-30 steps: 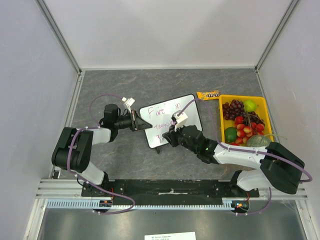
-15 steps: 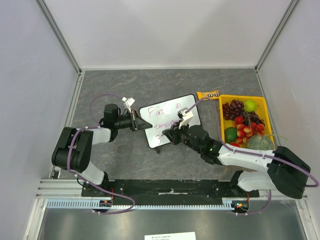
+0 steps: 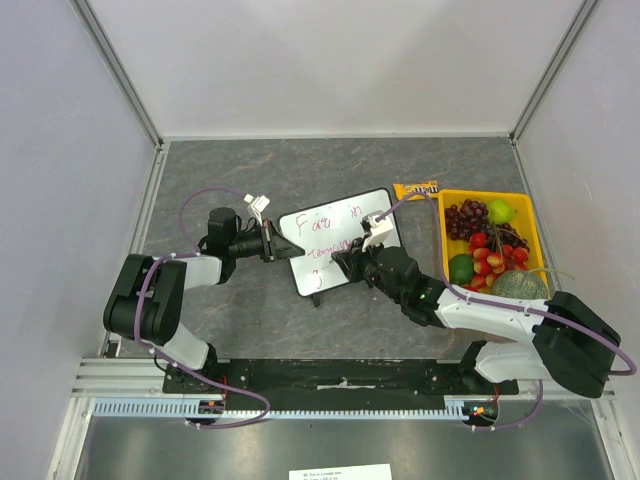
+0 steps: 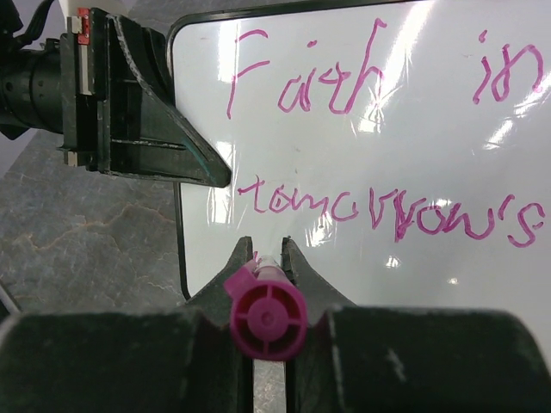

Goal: Write a sentence on the whiteboard
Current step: Write on the whiteboard with the whiteboard.

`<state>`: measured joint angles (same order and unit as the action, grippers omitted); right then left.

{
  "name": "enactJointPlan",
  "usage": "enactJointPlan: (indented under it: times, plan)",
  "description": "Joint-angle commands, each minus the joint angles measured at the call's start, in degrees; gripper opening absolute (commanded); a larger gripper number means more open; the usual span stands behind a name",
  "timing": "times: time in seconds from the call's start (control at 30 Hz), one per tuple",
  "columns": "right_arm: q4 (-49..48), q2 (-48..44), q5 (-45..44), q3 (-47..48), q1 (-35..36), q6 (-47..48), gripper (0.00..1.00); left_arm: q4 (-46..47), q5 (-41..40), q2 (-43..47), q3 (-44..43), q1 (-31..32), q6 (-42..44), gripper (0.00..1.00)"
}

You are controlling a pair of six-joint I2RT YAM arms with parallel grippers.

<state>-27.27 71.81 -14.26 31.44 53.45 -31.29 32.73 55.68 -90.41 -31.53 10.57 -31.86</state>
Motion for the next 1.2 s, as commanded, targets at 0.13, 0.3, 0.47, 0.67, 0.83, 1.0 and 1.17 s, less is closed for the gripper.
enactJointPlan:
  times: [0.13,0.3,0.47,0.67,0.83,1.0,1.17]
  plan:
    - [-4.28,0.78,-3.14,0.82,-0.19,-0.18,0.0,-6.89,-11.3,-2.23,0.77,-0.9,5.23,0.02]
    - [-4.99,2.98,-3.23,1.43,-0.19,-0.26,0.0,-6.89,-11.12,-2.31,0.68,-0.99,5.31,0.02]
    - [-5.08,4.91,-2.7,1.69,-0.19,-0.44,0.0,-6.89,-11.12,-2.4,0.68,-0.99,5.23,0.02]
    - [-4.29,5.71,-1.74,1.78,-0.19,0.0,0.0,-6.89,-11.12,-2.31,0.77,-0.99,5.31,0.02]
    - [-2.62,6.5,0.37,2.4,-0.19,0.44,0.0,-6.98,-11.12,-2.4,0.77,-0.99,5.23,0.02]
    - [-1.47,5.97,0.29,1.52,-0.19,0.88,0.0,-6.98,-11.12,-2.49,0.68,-0.99,5.23,0.02]
    - [-0.24,4.83,-0.33,0.64,-0.19,1.4,0.0,-6.89,-11.03,-2.49,0.68,-0.99,5.31,0.02]
